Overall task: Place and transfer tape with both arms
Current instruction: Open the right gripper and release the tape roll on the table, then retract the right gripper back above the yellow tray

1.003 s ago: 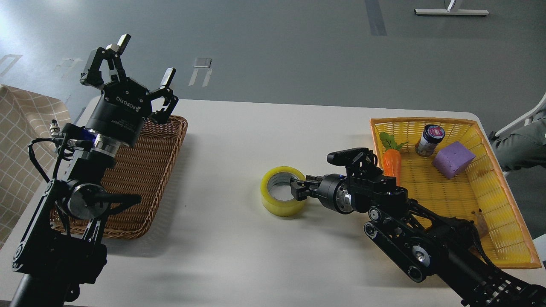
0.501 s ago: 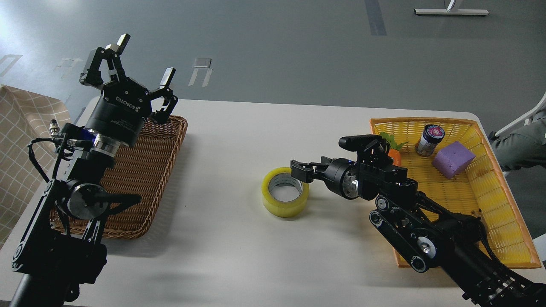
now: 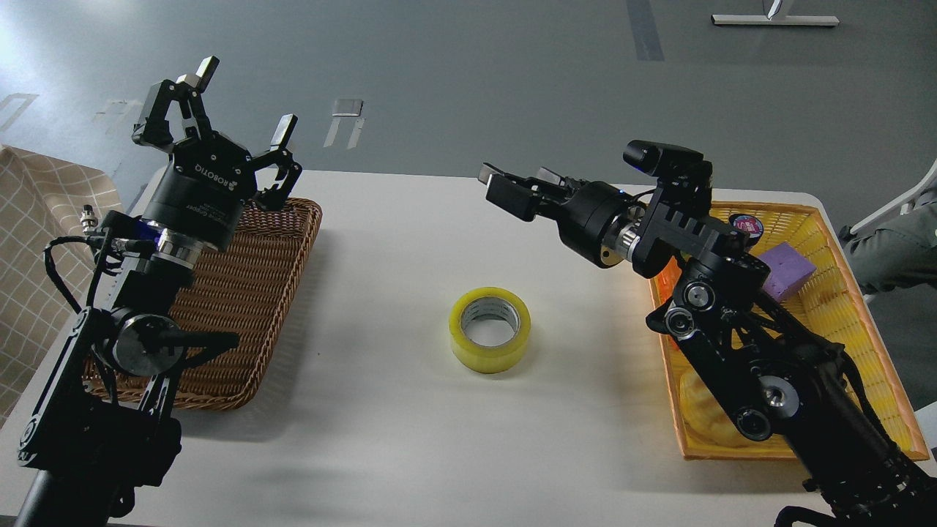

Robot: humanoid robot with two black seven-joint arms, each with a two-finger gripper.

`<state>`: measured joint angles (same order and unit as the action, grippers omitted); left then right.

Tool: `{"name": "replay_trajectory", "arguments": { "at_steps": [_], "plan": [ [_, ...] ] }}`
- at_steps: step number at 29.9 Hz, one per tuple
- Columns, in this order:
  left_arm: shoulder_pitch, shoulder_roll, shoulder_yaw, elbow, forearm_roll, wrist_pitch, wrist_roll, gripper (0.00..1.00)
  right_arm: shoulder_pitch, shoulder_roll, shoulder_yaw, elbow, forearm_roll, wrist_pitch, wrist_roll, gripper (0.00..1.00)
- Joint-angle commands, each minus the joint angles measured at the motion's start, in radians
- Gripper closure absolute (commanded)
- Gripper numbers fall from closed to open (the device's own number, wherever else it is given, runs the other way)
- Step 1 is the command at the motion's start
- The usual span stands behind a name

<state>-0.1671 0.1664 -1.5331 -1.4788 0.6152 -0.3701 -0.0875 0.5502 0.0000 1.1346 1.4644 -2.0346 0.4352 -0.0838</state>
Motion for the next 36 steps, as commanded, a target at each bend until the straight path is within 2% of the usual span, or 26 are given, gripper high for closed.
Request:
{"name": "replay_trajectory", "arguments": {
  "at_steps": [1,3,7,10,16,36],
  "plan": [
    [0.0,-0.001,0.001,0.0,0.004,0.002,0.0,0.02,-0.021,0.0,0.063,0.075,0.097,0.004,-0.001,0.0],
    [0.0,-0.002,0.002,0.0,0.008,0.003,0.0,0.02,-0.039,0.0,0.098,0.126,0.164,0.004,0.001,0.0],
    [0.0,-0.002,0.002,0.0,0.008,0.011,0.0,0.02,-0.119,-0.087,0.186,0.206,0.334,0.004,0.01,0.0],
    [0.001,-0.007,-0.001,0.0,0.008,0.025,0.0,0.02,-0.211,-0.138,0.292,0.228,0.489,0.004,0.013,0.0],
    [0.017,-0.013,-0.015,0.0,0.006,0.027,-0.001,0.02,-0.349,-0.156,0.43,0.231,0.668,0.005,0.013,0.0],
    [0.017,-0.001,-0.01,-0.002,0.008,0.027,0.002,0.02,-0.411,-0.13,0.54,0.266,0.712,-0.001,0.018,0.0]
  ]
}}
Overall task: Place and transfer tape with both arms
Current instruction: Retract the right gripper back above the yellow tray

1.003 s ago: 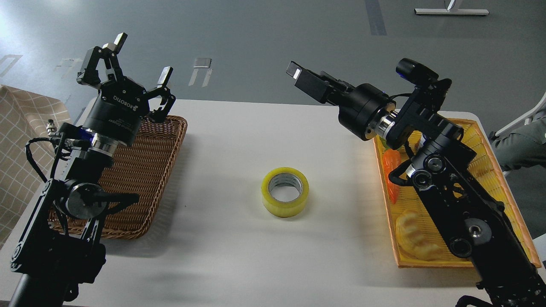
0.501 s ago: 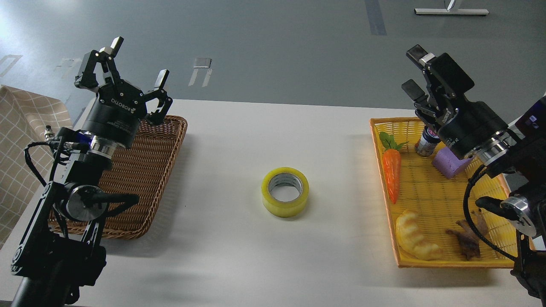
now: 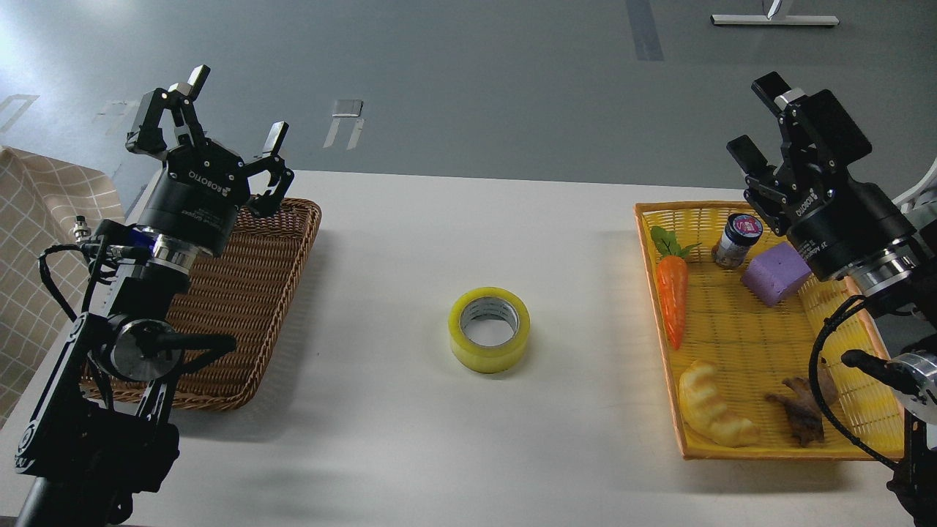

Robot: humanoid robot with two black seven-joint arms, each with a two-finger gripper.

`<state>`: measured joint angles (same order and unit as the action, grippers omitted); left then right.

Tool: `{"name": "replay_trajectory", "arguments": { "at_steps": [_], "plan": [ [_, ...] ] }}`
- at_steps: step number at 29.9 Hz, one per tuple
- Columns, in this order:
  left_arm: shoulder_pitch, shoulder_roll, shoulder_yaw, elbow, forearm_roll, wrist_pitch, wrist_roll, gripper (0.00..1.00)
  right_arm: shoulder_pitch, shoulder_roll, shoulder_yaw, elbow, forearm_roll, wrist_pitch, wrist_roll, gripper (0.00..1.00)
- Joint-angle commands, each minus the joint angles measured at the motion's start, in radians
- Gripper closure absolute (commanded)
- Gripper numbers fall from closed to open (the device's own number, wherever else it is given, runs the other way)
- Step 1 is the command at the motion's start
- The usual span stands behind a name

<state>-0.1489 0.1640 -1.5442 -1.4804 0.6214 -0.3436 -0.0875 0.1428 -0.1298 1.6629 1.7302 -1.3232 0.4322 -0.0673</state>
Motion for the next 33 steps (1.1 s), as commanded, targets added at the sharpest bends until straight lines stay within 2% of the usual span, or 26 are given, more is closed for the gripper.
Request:
{"name": "replay_trajectory", "arguments": {
  "at_steps": [1,20,28,33],
  "plan": [
    [-0.001,0.002,0.001,0.0,0.001,0.0,0.002,0.02,-0.003,-0.001,0.015,0.0,0.001,0.002,0.001,0.0],
    [-0.005,-0.006,-0.007,0.0,0.0,0.003,0.0,0.02,0.014,0.001,0.064,0.0,0.022,-0.003,0.0,0.0],
    [-0.008,-0.011,-0.027,-0.015,-0.016,-0.002,0.009,0.02,0.012,-0.065,0.092,-0.014,0.409,0.019,-0.002,0.0],
    [-0.009,-0.004,-0.046,-0.014,-0.016,0.02,0.0,0.02,0.006,-0.065,0.094,-0.009,0.43,0.017,-0.002,0.0]
  ]
}}
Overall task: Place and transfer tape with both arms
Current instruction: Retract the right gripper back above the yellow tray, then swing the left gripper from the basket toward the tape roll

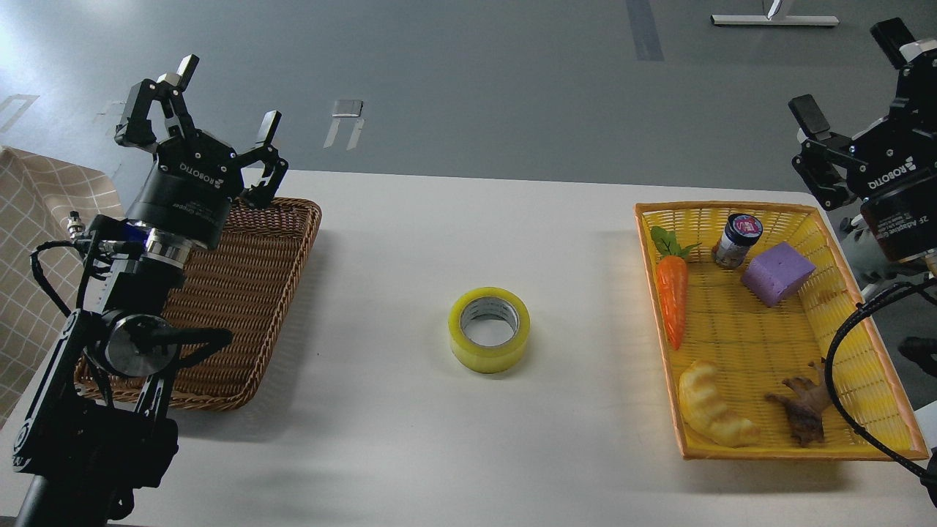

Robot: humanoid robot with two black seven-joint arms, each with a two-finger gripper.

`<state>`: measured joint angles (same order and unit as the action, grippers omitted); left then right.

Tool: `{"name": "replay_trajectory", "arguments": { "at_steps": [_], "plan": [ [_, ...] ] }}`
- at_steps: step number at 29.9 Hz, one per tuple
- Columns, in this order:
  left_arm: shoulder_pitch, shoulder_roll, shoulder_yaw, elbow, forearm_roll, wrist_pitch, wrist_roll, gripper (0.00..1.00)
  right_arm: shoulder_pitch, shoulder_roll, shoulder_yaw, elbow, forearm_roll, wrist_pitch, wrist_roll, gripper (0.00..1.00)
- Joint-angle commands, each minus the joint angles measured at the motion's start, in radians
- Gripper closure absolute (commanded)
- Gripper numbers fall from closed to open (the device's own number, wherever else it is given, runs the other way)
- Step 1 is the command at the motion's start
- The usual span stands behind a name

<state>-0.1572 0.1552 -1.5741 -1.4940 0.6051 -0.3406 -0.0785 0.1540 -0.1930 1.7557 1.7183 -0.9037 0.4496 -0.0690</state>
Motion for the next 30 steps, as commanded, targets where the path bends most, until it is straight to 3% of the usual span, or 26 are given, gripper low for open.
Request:
{"name": "replay_trajectory", "arguments": {
  "at_steps": [1,2,5,6,8,13,17,22,30],
  "plan": [
    [-0.001,0.003,-0.023,-0.003,0.001,0.026,-0.012,0.02,-0.007,-0.002,0.001,0.003,0.011,0.0,0.0,0.0],
    [-0.004,-0.005,-0.035,-0.006,-0.001,0.049,-0.027,0.02,-0.008,-0.002,0.002,0.003,0.011,0.0,0.0,0.0],
    [-0.008,-0.005,-0.049,-0.008,0.001,0.118,-0.128,0.02,-0.013,-0.005,0.002,0.003,0.011,0.0,0.0,0.0],
    [-0.011,0.001,-0.043,-0.008,0.002,0.139,-0.186,0.02,-0.013,-0.008,0.01,0.007,0.011,0.001,0.0,0.0],
    [-0.015,0.001,-0.043,-0.012,0.004,0.152,-0.234,0.02,-0.01,-0.009,0.04,0.012,0.012,0.012,0.0,0.0],
    [-0.011,0.006,-0.026,-0.028,0.007,0.147,-0.233,0.02,0.002,-0.011,0.068,0.003,0.032,0.039,0.002,0.0],
    [-0.001,0.024,0.016,-0.031,0.012,0.098,-0.227,0.02,0.002,-0.011,0.073,-0.023,0.11,0.039,0.0,0.0],
    [0.076,0.104,0.022,-0.065,0.012,-0.139,-0.227,0.02,0.002,-0.013,0.071,-0.037,0.189,0.039,-0.012,0.0],
    [0.084,0.116,0.012,-0.061,0.013,-0.148,-0.231,0.02,0.048,-0.011,0.062,-0.023,0.201,0.039,-0.015,0.0]
  ]
}}
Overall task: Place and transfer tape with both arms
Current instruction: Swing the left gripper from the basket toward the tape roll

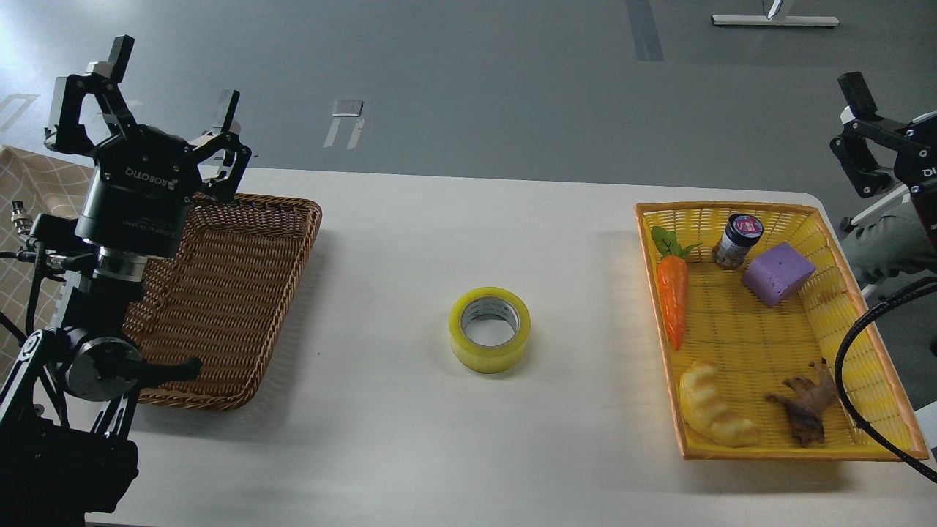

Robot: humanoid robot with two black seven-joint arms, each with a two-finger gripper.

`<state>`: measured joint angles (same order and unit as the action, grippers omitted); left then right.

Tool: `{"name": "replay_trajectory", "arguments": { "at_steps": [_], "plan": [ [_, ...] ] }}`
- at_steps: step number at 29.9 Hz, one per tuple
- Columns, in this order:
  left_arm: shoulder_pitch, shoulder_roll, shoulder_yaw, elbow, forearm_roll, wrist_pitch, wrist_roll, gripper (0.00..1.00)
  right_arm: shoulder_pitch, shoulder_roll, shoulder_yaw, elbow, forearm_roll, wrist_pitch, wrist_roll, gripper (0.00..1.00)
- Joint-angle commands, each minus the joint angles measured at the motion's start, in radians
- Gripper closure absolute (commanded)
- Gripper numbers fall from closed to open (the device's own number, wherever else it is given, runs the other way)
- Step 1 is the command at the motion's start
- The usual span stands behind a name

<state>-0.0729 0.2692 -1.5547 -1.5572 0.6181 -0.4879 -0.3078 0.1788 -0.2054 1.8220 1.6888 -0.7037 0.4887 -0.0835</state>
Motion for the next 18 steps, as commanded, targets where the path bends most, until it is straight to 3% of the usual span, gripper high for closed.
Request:
{"name": "replay_trajectory", "arguments": {
  "at_steps": [1,9,16,18],
  "plan": [
    [-0.002,0.001,-0.008,0.003,-0.001,-0.001,-0.002,0.02,0.028,0.0,-0.009,0.008,0.001,0.0,-0.001,0.0],
    [-0.033,-0.002,0.004,0.003,0.029,-0.001,0.03,0.02,0.018,-0.054,-0.012,-0.008,0.001,0.0,0.005,0.0],
    [-0.035,-0.014,0.007,0.016,0.109,-0.001,0.104,0.02,0.014,0.01,-0.006,-0.008,0.003,0.0,0.015,0.0],
    [-0.025,-0.019,0.007,0.014,0.159,-0.001,0.107,0.02,0.013,0.049,0.003,0.0,0.006,0.0,0.015,0.0]
  ]
}}
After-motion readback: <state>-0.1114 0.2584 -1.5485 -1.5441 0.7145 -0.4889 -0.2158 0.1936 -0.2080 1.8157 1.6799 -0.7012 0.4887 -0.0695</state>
